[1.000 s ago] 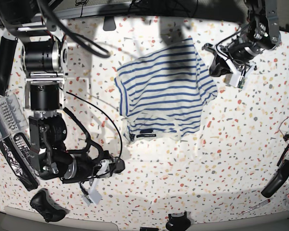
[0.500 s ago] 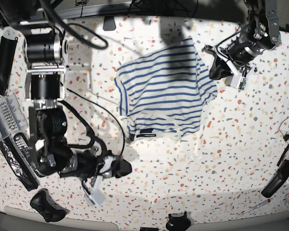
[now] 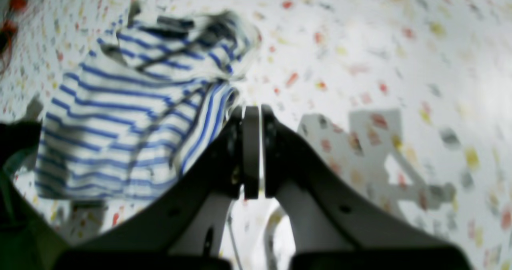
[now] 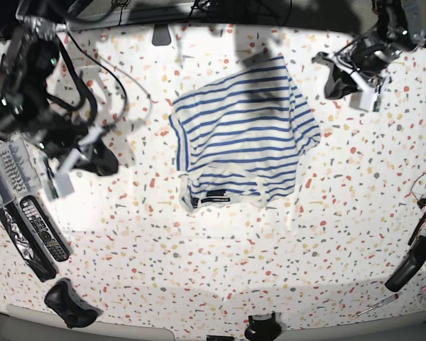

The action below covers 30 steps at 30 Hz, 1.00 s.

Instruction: Layout the t-shirt on the table in an organized manner, then fold the t-shirt properly

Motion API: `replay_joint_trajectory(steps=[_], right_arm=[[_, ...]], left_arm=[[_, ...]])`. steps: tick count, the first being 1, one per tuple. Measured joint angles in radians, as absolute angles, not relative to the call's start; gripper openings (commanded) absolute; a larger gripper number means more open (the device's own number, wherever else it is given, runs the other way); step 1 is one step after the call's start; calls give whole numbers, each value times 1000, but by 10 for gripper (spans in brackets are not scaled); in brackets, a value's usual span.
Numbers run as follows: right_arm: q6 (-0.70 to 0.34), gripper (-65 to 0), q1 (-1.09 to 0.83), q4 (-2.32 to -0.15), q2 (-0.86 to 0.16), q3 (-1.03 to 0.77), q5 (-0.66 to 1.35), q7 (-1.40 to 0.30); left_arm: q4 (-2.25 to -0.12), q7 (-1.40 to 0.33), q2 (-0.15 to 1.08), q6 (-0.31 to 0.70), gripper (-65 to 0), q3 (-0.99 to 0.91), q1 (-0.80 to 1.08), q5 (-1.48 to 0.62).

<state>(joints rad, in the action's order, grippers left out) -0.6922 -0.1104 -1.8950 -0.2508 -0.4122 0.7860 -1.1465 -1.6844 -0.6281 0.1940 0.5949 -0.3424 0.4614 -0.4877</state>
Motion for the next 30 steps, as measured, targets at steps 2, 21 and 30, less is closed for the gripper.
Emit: replay_joint_trajectory(steps=[2,21,30], right_arm=[[-693,-650,-188,-1943,-250,-483,805,-1144],[-692,-650,-752,-2053,-139,-743,817,-1140],[-692,-650,-870,-1983,-133,-743,730,-1135]], left_arm=[[-1723,-636,194,591,-650,-398,503,-527],[-1939,-725,194,596,-650,-550,966,-580],[-1591,-646,194,596,-650,-550,962,-583]])
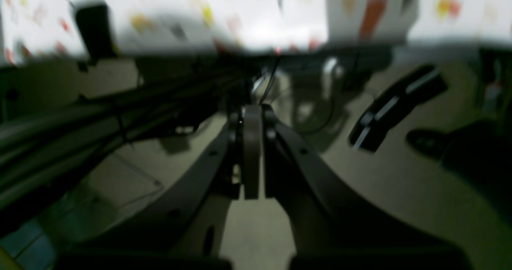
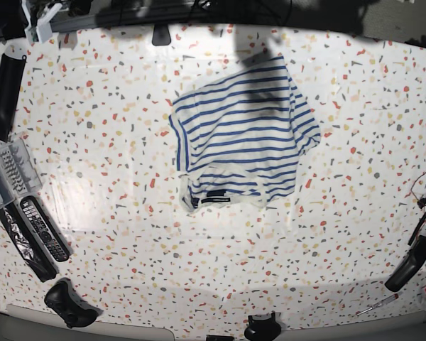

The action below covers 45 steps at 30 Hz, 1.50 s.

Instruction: Layout the t-shirt on the table in an organized manner, then fold the t-shirt properly

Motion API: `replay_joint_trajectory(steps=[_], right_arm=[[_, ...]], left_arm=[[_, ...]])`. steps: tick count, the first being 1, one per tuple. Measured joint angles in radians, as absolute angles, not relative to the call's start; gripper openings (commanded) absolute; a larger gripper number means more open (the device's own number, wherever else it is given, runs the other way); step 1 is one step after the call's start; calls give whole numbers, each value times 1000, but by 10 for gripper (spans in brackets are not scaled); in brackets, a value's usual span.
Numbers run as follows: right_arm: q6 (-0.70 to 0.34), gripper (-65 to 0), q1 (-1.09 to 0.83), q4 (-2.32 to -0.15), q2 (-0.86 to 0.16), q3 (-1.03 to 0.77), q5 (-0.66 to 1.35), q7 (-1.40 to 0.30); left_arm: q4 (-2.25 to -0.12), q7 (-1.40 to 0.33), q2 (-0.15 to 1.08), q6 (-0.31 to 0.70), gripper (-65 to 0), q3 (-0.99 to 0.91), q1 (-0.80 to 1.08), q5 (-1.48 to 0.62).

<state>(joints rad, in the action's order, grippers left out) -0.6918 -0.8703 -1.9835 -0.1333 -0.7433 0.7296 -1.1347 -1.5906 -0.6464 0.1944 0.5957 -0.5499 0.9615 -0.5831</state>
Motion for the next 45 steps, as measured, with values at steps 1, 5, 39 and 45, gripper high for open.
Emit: replay_joint_trajectory(steps=[1,5,39,45], right_arm=[[-692,-650,-877,-1956,-134,-741,726,-1134],[-692,-650,-878,-1805,-140,-695,659,-1130],[-418,-650,-227,-522,-181,-58,78,-303],[-356,-650,-226,-513,-119,-58,78,-156]], left_arm=[[-1536,-648,194,594,-650,-550,944,-583],[-1327,-631,194,625,-650,-550,869,-585],[-471,-52,246,446,-559,-140,293,-102],[-445,-56,149,366,-559,-133,245,-110]])
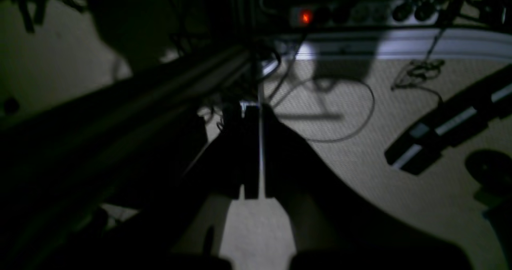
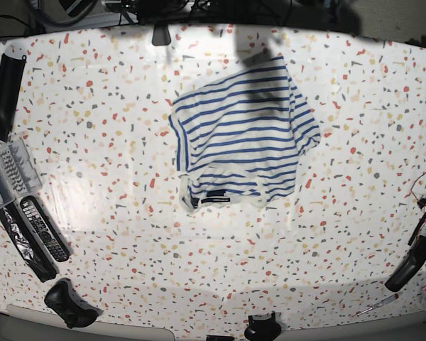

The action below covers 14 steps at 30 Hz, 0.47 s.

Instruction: Layout the t-shirt on the table in an organized manner, then fold the t-shirt properly

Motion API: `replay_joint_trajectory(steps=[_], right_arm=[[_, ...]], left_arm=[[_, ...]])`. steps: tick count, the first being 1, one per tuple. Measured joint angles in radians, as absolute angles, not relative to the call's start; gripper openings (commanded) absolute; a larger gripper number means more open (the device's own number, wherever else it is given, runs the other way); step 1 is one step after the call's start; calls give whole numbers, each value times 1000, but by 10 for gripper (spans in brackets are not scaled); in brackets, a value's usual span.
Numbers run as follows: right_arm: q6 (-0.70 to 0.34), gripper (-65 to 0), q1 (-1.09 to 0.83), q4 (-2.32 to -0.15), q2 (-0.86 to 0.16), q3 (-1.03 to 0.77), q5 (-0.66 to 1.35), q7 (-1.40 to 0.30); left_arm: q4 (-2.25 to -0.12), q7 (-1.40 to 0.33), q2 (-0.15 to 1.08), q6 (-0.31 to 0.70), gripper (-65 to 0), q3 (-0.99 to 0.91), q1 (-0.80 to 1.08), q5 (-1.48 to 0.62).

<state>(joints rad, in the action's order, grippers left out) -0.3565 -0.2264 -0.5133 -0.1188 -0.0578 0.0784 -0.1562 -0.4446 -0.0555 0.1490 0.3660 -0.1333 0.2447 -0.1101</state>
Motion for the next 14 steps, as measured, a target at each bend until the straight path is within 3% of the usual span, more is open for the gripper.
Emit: replay_joint_trajectory(steps=[7,14], right_arm=[[-355,-650,-213,-459,-123,-39,78,-152],[-355,-650,-213,-459,-183,125,78,-137]], left_arm=[[-442,-56,58,269,-559,-137,221,-112],[-442,-59,46,269,-559,-138,223,-111]])
